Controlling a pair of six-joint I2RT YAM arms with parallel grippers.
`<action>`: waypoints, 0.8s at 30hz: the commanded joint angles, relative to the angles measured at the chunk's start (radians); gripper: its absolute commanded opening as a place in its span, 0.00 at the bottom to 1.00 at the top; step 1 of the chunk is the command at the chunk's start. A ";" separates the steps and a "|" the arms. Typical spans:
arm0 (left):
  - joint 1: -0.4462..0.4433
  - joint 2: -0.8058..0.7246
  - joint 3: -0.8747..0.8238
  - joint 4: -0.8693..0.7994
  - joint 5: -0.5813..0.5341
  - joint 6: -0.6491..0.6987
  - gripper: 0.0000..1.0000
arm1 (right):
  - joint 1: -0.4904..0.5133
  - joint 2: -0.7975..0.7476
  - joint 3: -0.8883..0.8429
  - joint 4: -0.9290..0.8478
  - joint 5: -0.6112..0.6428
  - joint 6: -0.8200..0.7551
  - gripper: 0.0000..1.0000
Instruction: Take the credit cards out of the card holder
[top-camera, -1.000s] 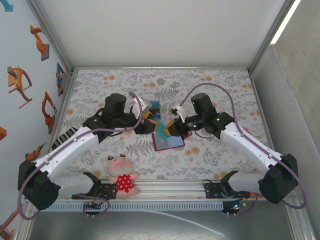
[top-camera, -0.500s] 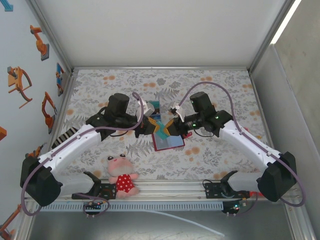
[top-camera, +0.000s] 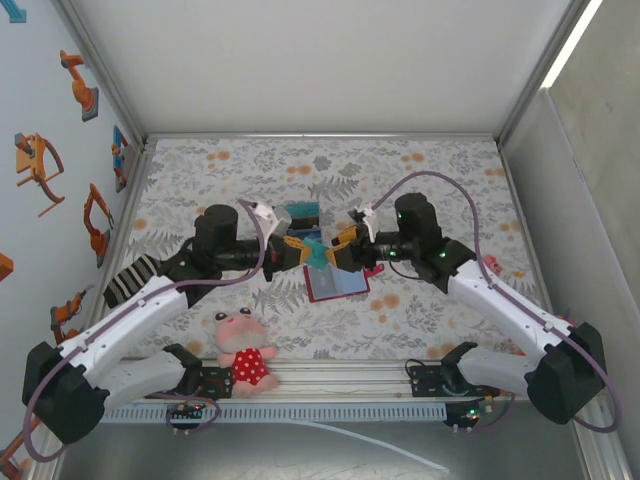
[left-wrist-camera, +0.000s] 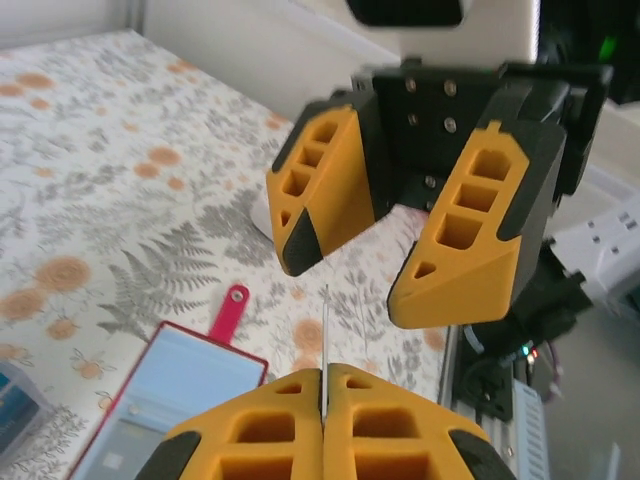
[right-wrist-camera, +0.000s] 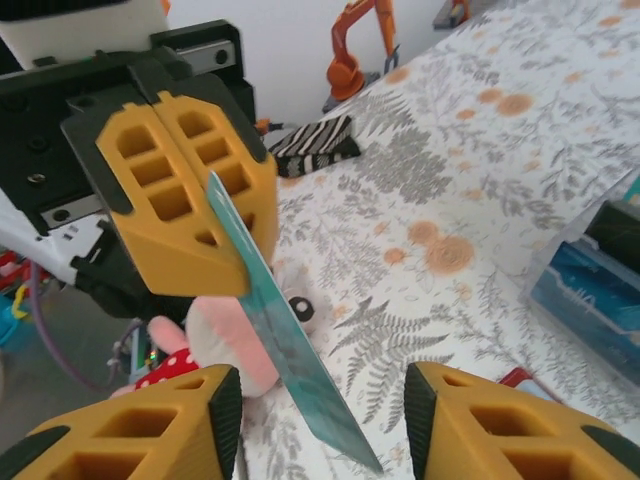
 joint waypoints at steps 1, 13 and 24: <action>0.007 -0.056 -0.063 0.230 -0.115 -0.169 0.00 | -0.008 -0.017 -0.058 0.310 0.033 0.235 0.54; 0.006 -0.096 -0.203 0.626 -0.214 -0.429 0.00 | -0.008 0.095 -0.120 0.705 0.032 0.486 0.55; 0.007 -0.065 -0.240 0.751 -0.225 -0.490 0.00 | -0.008 0.194 -0.094 0.982 -0.090 0.625 0.33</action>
